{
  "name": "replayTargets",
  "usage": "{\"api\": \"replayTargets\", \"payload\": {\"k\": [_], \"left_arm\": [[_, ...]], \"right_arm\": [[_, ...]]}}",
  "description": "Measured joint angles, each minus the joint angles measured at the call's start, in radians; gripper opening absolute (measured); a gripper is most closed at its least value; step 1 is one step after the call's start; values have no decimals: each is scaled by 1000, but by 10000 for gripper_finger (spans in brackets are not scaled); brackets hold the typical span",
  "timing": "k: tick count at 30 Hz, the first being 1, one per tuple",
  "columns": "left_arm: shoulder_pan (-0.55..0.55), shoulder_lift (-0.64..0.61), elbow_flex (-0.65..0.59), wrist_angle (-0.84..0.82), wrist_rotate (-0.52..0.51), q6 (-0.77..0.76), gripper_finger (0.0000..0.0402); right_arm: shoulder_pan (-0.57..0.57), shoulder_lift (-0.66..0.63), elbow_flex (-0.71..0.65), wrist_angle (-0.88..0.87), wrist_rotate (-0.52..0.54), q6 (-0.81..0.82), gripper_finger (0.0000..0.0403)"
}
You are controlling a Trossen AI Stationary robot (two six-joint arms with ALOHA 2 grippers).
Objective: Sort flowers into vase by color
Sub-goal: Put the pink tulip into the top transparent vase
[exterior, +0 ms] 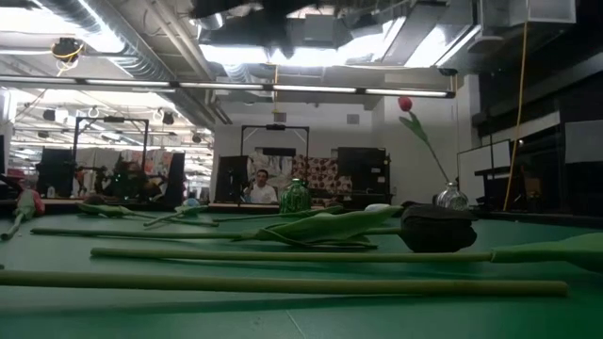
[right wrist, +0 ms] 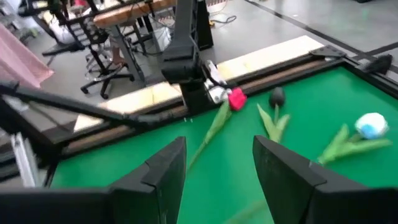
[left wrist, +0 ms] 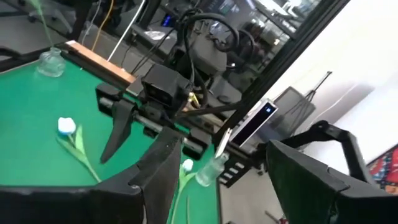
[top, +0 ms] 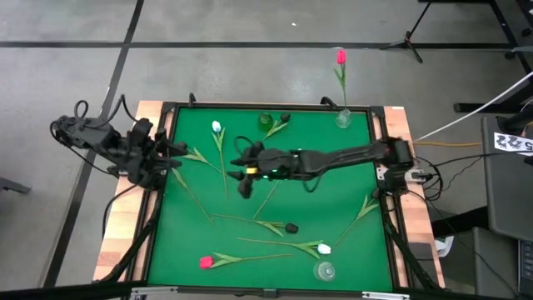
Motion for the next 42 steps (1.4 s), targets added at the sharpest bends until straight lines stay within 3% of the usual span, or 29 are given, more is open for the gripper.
{"api": "replayTargets", "payload": {"k": [9, 15, 32, 42], "left_arm": [[0, -31, 0, -68, 0, 46, 233], [0, -61, 0, -69, 0, 77, 233], [0, -69, 0, -196, -45, 25, 233], [0, -69, 0, -256, -45, 32, 233]], "right_arm": [[63, 311, 382, -8, 82, -8, 186], [84, 466, 540, 0, 160, -7, 186], [127, 671, 573, 72, 225, 35, 186], [132, 778, 720, 9, 201, 21, 186]]}}
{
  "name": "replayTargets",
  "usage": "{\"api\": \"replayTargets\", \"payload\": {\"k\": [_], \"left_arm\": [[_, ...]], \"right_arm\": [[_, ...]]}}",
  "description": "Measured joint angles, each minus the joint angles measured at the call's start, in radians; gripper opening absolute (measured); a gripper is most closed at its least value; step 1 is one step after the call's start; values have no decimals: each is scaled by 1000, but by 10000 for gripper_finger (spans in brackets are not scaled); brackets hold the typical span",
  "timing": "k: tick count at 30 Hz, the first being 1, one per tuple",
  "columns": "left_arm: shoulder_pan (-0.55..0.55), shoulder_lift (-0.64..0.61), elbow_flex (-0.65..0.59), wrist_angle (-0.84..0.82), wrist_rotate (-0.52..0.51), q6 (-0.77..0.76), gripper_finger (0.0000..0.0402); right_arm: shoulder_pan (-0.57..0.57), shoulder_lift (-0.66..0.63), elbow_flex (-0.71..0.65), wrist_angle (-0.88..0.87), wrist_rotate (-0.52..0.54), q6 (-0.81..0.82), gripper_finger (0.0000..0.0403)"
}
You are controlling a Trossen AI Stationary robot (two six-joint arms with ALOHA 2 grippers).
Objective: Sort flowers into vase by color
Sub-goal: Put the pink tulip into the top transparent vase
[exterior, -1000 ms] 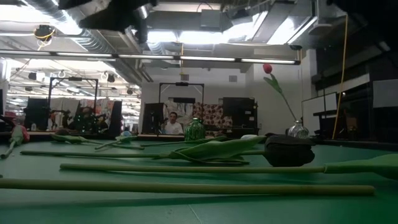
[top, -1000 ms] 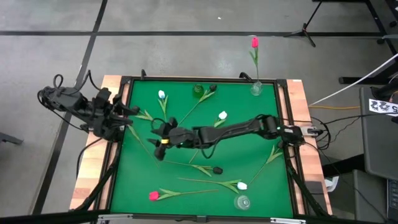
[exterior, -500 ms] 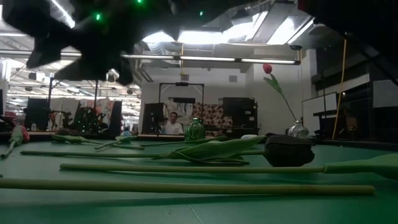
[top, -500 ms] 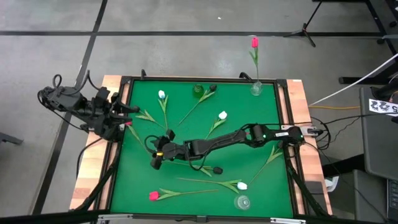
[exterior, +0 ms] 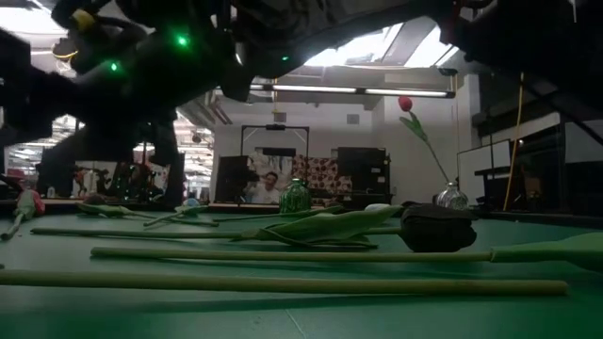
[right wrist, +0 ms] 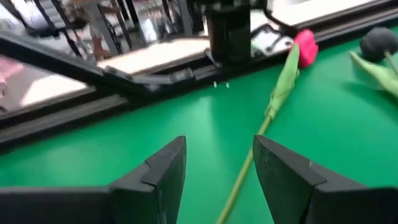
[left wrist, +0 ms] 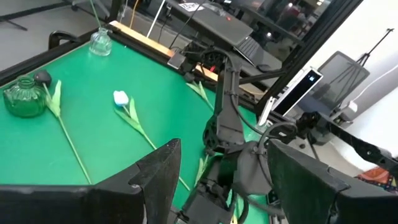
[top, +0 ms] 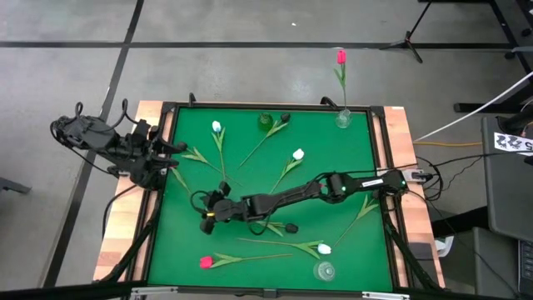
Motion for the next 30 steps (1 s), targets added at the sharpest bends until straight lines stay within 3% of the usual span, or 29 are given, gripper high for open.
{"api": "replayTargets", "payload": {"k": [23, 30], "left_arm": [[0, 2, 0, -56, 0, -20, 233], [0, 85, -1, -380, 2, -149, 233]], "right_arm": [[-1, 16, 2, -158, -64, 9, 186], [-1, -114, 2, -350, -8, -89, 186]]}}
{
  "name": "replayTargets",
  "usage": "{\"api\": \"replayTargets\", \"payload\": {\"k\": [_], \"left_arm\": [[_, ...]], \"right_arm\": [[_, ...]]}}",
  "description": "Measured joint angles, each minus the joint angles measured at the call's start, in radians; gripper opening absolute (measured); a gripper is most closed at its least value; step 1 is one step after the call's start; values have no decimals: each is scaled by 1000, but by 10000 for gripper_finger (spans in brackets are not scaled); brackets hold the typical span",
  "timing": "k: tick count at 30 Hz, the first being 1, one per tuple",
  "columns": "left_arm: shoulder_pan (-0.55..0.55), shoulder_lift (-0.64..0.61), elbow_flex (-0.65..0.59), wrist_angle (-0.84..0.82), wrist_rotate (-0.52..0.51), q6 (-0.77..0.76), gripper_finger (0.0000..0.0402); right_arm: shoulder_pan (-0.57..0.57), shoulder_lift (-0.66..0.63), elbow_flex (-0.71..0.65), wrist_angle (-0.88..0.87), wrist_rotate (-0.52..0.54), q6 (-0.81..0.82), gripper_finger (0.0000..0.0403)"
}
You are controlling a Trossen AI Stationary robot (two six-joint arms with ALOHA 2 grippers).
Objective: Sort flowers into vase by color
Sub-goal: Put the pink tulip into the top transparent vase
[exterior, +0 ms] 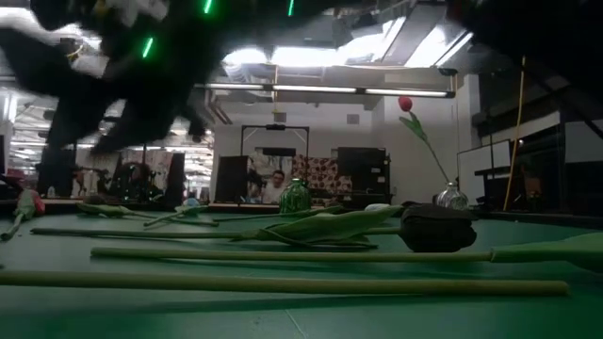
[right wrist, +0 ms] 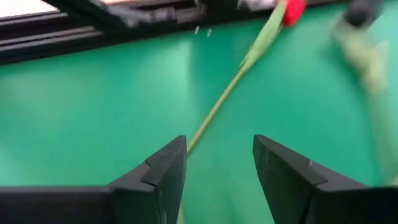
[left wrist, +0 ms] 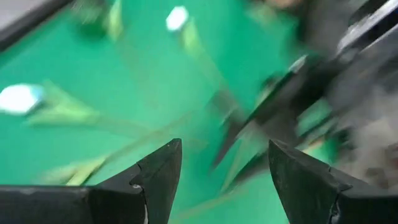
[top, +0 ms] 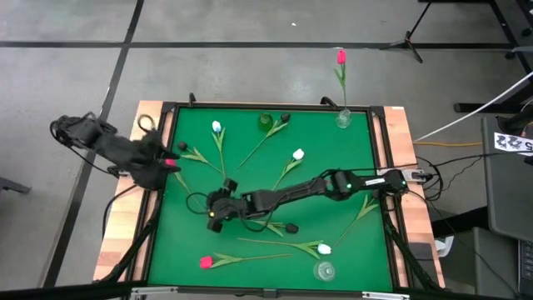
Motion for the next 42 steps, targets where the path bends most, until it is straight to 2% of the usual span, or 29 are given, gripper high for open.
{"api": "replayTargets", "payload": {"k": [3, 7, 11, 16, 20, 26, 29, 31, 34, 37, 42], "left_arm": [[0, 64, 0, -129, 0, -63, 233], [0, 161, -18, -260, 1, -109, 233], [0, 253, -71, -262, 2, -81, 233], [0, 358, -170, -232, 22, -88, 233], [4, 405, -243, -200, 76, -170, 233], [42, 480, -228, -241, 83, -377, 233], [73, 505, -221, -208, 113, -412, 233], [90, 514, -221, -133, 149, -341, 233], [108, 525, -222, 34, 265, -75, 233], [118, 548, -221, 93, 395, 136, 233], [117, 627, -221, 62, 417, 388, 233]], "right_arm": [[0, -138, 0, -121, 32, -97, 186], [1, -344, 9, -263, 113, -137, 186], [1, -461, 0, -383, 207, -147, 186], [3, -594, 4, -410, 296, -155, 186], [13, -626, 2, -444, 312, -171, 186], [31, -640, 2, -467, 312, -174, 186], [32, -638, 2, -486, 313, -173, 186], [32, -633, -1, -493, 313, -174, 186], [34, -637, 1, -490, 320, -174, 186], [34, -636, 1, -491, 319, -174, 186], [34, -636, 1, -507, 282, -173, 186]]}}
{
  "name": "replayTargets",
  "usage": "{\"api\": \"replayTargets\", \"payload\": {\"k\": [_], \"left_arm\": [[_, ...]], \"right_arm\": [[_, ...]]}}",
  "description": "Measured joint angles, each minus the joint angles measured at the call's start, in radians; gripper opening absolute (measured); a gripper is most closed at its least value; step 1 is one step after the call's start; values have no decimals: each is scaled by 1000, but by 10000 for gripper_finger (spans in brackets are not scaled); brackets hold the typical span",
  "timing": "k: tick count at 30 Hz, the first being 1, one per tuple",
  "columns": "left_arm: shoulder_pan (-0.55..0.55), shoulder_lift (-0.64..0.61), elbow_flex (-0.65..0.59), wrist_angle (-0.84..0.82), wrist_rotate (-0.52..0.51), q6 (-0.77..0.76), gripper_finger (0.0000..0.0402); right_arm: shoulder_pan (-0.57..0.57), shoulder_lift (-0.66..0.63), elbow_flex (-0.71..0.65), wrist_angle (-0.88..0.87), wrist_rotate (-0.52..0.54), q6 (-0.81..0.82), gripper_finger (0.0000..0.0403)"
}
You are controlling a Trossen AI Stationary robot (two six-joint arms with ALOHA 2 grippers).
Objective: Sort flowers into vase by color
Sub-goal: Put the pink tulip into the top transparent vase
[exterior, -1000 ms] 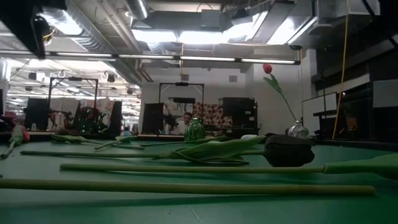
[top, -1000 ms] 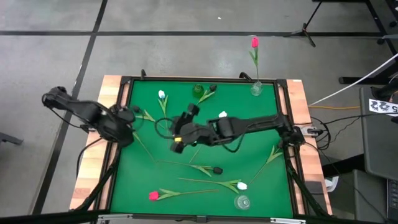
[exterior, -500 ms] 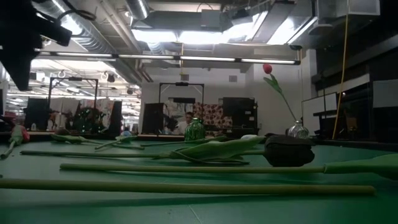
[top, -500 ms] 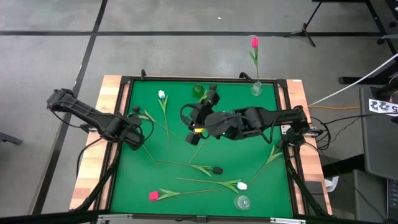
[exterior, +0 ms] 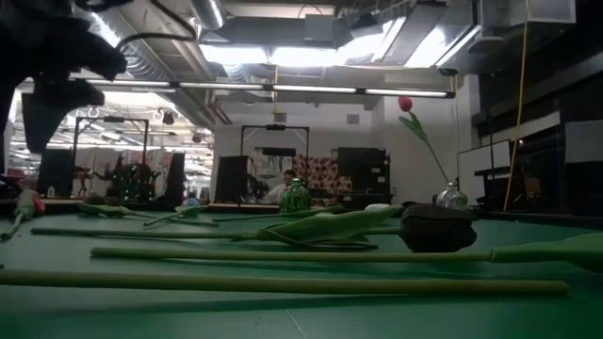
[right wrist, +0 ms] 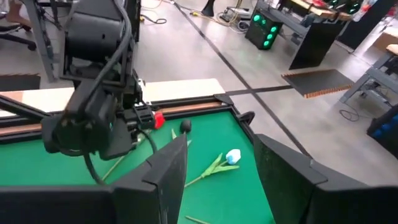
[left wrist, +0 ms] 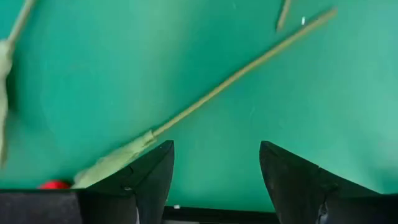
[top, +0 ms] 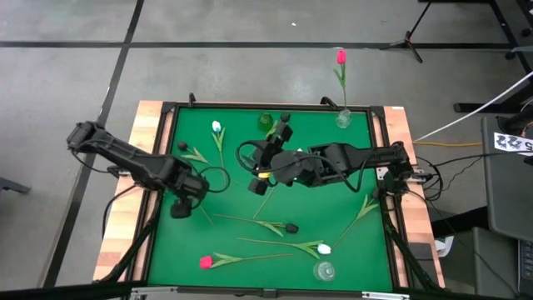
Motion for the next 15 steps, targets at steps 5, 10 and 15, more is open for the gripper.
{"api": "replayTargets", "payload": {"k": [5, 10, 15], "left_arm": [[3, 120, 0, 43, -14, 92, 233], [-5, 236, 0, 82, -31, 162, 233], [-6, 311, -23, 107, -37, 208, 233]], "right_arm": [[0, 0, 0, -9, -5, 0, 186], [0, 0, 0, -24, -15, 0, 186], [0, 0, 0, -45, -23, 0, 186]]}}
